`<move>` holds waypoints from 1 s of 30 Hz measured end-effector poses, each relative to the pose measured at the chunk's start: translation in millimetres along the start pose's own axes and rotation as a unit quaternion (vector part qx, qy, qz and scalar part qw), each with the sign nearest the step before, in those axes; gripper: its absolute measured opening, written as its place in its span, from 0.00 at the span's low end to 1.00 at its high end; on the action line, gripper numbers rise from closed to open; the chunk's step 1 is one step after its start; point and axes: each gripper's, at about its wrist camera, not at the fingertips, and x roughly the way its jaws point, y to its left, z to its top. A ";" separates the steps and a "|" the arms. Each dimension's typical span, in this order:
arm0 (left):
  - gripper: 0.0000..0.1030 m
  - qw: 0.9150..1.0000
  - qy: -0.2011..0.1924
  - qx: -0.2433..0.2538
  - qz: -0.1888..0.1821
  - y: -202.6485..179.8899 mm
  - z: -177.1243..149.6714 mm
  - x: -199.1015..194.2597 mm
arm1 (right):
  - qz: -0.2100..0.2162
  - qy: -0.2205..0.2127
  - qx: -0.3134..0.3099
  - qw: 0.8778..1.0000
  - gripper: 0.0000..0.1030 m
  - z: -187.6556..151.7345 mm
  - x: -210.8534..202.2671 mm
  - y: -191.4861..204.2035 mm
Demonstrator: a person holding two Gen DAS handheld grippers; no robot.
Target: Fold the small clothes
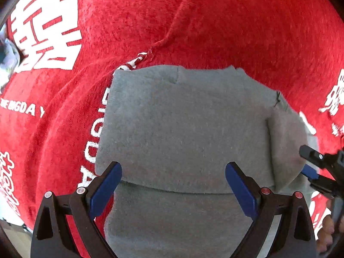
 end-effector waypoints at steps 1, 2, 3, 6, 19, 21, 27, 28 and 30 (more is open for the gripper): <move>0.95 1.000 0.000 -0.005 -0.007 2.5 1.6 -1.0 | -0.008 -0.004 -0.006 1.000 0.06 3.7 1.8 5.8; 0.95 1.000 -0.002 -0.009 -0.015 4.6 2.0 -3.4 | -0.014 -0.010 -0.024 1.000 0.06 6.2 3.6 14.6; 0.95 1.000 -0.004 -0.012 -0.023 8.8 3.9 -4.8 | -0.021 -0.016 -0.058 0.998 0.06 6.5 6.4 29.6; 0.95 0.999 0.003 -0.022 -0.050 16.5 6.4 -7.4 | -0.022 -0.005 -0.165 0.986 0.06 -0.6 15.8 70.1; 0.95 0.992 0.030 -0.055 -0.110 40.1 9.4 1.5 | -0.065 0.128 -0.308 0.941 0.35 -88.8 77.4 114.9; 0.95 0.991 0.036 -0.049 -0.117 32.9 9.1 6.1 | -0.052 0.123 -0.278 0.951 0.42 -85.3 55.2 98.4; 0.95 0.988 0.065 -0.023 -0.134 8.3 8.8 20.6 | -0.055 0.112 -0.118 0.985 0.42 -67.4 -7.3 -7.0; 0.95 0.988 0.069 -0.020 -0.135 4.7 8.5 22.9 | -0.055 0.104 -0.090 0.989 0.42 -61.4 -18.3 -23.9; 0.95 0.988 0.072 -0.021 -0.135 0.0 7.7 25.4 | -0.048 0.069 -0.021 0.996 0.42 -60.9 -32.1 -52.0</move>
